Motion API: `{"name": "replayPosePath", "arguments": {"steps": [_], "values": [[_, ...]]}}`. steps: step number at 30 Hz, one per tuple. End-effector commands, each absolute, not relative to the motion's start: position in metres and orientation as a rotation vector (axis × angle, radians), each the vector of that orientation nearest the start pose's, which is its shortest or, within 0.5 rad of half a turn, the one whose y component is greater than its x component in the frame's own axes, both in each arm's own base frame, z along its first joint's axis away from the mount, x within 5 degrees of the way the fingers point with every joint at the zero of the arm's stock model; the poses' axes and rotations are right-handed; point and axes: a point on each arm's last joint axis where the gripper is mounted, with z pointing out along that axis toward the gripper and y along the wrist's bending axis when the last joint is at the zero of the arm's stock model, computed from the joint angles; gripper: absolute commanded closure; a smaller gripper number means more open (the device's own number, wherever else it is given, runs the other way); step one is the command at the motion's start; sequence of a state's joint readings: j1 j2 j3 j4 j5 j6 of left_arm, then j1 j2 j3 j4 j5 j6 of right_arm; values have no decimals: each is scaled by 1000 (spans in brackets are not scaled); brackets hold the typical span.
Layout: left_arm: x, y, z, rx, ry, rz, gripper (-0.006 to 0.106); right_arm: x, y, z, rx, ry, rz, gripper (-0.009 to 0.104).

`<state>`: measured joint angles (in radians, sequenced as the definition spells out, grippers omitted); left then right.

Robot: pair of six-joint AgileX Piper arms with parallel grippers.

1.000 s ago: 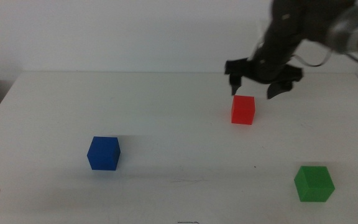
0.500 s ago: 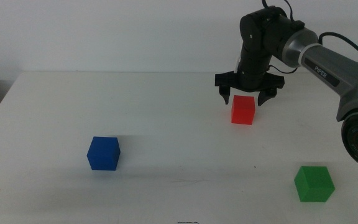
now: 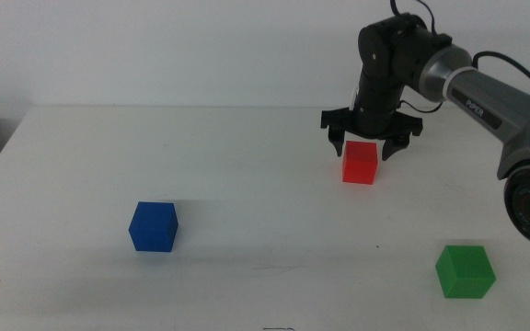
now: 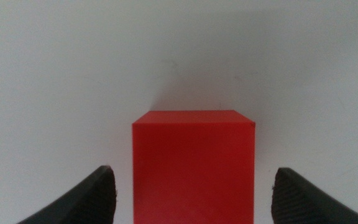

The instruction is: Stack red cubes first, then green, then blue cubes in a specific spot.

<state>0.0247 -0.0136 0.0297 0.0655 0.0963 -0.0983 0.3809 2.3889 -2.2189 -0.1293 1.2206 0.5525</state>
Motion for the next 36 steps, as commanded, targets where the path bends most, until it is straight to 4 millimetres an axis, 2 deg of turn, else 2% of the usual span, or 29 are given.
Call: {"name": "replayPosePath", "arguments": {"steps": [1, 4, 6, 9, 11, 12, 14, 17, 22, 28, 36], "values": [[55, 1, 204, -53, 1495, -15, 8, 476, 173, 238, 208, 2743, 45, 33], [55, 1, 204, -53, 1495, -15, 8, 477, 174, 230, 206, 2759, 35, 38], [55, 1, 204, -53, 1495, -15, 8, 478, 174, 225, 180, 2770, 27, 46], [55, 1, 204, -53, 1495, -15, 8, 477, 175, 226, 138, 2775, 19, 72], [55, 1, 204, -53, 1495, -15, 8, 474, 178, 234, 121, 2764, 20, 91], [55, 1, 204, -53, 1495, -15, 8, 470, 181, 239, 107, 2759, 8, 97], [55, 1, 204, -53, 1495, -15, 8, 457, 190, 250, 84, 2764, -28, 96], [55, 1, 204, -53, 1495, -15, 8, 424, 212, 266, 8, 2748, -22, 96], [55, 1, 204, -53, 1495, -15, 8, 382, 250, 269, -52, 2744, 71, 96], [55, 1, 204, -53, 1495, -15, 8, 355, 281, 263, -88, 2798, 54, 96], [55, 1, 204, -53, 1495, -15, 8, 342, 303, 244, -115, 2840, 37, 96]]}}
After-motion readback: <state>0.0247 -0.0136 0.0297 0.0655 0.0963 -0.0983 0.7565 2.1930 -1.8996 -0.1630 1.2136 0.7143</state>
